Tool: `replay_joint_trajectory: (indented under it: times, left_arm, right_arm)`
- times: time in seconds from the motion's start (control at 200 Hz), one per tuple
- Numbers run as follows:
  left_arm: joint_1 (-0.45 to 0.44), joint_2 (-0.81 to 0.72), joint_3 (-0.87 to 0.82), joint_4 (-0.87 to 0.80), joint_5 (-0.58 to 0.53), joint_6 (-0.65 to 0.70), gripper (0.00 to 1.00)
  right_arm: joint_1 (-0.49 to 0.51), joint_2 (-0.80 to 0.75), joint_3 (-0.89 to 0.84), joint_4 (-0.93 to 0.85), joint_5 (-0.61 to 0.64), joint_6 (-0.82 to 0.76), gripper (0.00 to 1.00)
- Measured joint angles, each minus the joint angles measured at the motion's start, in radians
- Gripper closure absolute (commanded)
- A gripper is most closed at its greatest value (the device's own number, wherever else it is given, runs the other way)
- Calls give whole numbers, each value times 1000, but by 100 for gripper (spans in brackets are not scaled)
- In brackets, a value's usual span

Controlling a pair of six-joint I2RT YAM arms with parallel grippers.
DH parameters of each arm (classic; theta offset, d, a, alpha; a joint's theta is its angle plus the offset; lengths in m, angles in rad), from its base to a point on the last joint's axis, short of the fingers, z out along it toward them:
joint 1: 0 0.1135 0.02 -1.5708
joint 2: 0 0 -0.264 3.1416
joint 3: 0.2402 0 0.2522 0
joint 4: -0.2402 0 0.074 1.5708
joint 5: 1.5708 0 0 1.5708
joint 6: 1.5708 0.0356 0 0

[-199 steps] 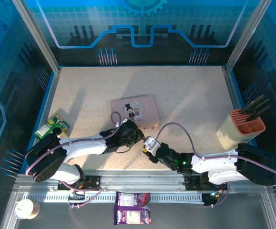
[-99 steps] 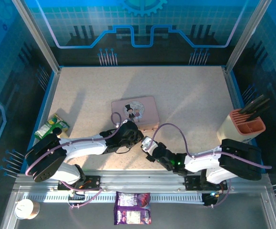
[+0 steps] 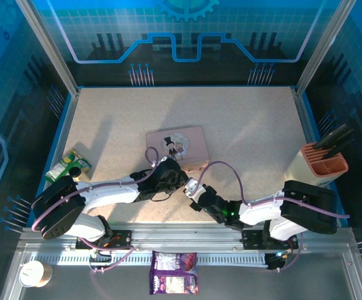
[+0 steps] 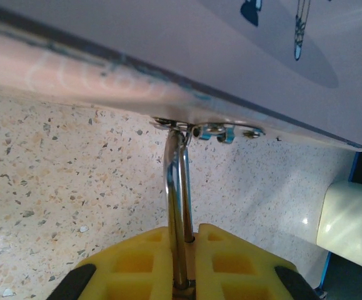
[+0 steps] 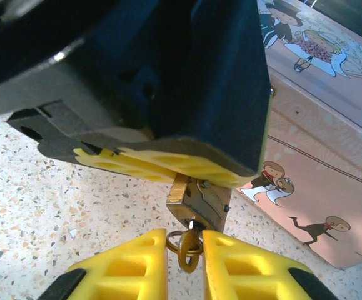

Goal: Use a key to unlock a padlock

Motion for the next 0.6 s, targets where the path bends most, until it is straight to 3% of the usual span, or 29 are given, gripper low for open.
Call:
replay_joint_trajectory:
  times: [0.21, 0.6]
  left_arm:
    - [-1, -1, 0, -2, -5, 0, 100]
    - [-2, -16, 0, -6, -23, 0, 100]
  right_arm:
    - [-13, -1, 0, 0, -13, 35, 87]
    - [-79, -50, -11, -1, -147, 214, 93]
